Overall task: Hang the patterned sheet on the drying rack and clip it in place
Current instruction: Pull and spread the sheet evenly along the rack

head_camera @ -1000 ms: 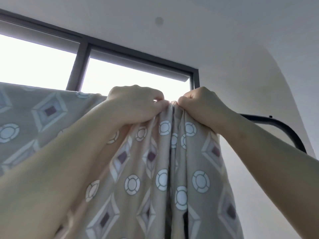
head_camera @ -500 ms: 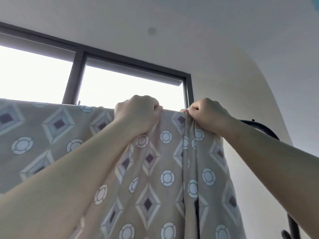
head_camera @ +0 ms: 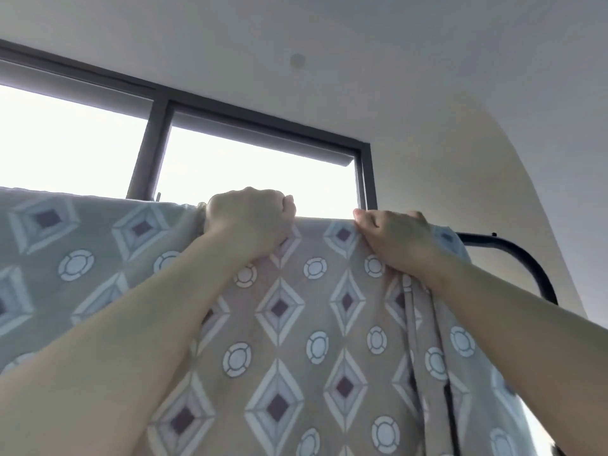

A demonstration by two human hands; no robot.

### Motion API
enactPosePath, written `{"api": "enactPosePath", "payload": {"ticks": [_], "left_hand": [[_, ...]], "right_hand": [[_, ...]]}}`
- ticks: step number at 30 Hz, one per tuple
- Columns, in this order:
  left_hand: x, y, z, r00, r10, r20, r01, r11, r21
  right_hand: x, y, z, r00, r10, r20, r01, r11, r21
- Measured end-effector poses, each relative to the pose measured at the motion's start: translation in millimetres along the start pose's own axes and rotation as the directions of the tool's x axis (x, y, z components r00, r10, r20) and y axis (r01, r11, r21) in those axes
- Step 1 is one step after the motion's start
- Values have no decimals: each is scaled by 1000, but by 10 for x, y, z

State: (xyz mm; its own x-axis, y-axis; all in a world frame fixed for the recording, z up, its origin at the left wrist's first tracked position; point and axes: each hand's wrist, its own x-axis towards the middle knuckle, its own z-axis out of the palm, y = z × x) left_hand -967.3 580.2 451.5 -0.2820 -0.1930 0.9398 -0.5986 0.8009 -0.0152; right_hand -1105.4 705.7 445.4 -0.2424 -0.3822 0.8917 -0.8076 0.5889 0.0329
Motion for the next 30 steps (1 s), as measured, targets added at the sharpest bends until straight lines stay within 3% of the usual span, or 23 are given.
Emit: {"api": "enactPosePath", "payload": {"ticks": [4, 6, 9, 13, 18, 26, 30], "left_hand": [[62, 50, 9, 990, 29, 138, -34, 999, 33], [65, 38, 5, 981, 93, 170, -69, 988, -140], [-14, 61, 18, 973, 222, 68, -186, 921, -343], [51, 175, 86, 983, 170, 73, -144, 953, -267], [208, 448, 115, 967, 208, 148, -179, 966, -185], [175, 545, 116, 960, 206, 191, -196, 978, -68], [135, 827, 191, 948, 277, 159, -268, 960, -79]], "right_hand": [[61, -94, 15, 999, 28, 22, -30, 998, 50], [21, -149, 63, 998, -38, 54, 27, 980, 195], [-46, -139, 86, 999, -48, 0, 47, 964, 264], [-8, -100, 62, 1000, -13, 0, 13, 987, 157], [-32, 121, 64, 996, 48, -71, -46, 998, 32], [-145, 481, -61, 996, 81, -45, -77, 994, 74], [-122, 511, -103, 997, 75, -26, -71, 987, 146]]}}
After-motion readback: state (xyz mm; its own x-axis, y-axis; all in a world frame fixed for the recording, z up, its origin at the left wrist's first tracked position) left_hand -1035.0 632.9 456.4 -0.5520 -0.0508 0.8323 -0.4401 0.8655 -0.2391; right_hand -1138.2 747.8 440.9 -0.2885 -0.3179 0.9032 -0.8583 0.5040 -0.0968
